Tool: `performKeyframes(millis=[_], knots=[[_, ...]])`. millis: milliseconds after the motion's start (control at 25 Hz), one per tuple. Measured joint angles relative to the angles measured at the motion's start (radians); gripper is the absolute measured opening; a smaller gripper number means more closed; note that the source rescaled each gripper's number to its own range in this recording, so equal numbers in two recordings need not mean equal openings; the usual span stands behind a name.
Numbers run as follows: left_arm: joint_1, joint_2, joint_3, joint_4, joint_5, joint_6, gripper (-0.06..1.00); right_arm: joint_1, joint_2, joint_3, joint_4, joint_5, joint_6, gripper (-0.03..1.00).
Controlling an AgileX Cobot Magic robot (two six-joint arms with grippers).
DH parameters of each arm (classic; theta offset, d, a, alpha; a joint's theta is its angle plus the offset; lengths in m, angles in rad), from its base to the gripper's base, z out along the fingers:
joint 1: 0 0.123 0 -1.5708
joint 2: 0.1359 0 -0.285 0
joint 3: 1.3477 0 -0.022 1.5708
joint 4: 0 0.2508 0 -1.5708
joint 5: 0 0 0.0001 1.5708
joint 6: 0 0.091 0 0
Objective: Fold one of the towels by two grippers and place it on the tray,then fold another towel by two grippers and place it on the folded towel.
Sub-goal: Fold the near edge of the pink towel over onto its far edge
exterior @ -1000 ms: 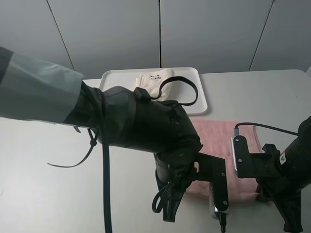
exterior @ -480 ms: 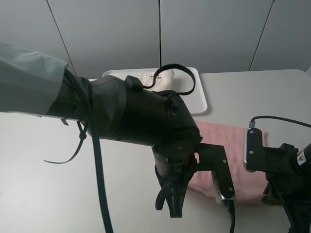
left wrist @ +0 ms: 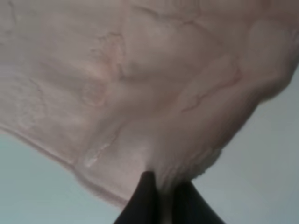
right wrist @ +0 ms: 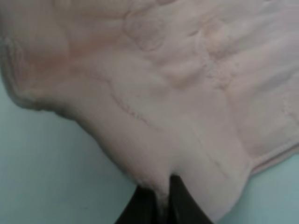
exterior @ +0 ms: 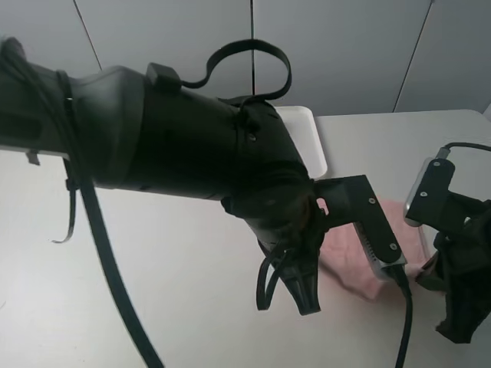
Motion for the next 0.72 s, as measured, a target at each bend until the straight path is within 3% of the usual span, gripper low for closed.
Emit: performKeyframes(millis=[240,720], knots=[[0.028,-0.002,0.0,0.079,-0.027,-0.12,0.01,0.0,-0.012,-0.002,-0.159,-0.018,0.256,0.0],[0.065,-0.002,0.0,0.116,-0.126,-0.182,0.01,0.0,-0.013,-0.002,-0.368,-0.138,0.534,0.0]])
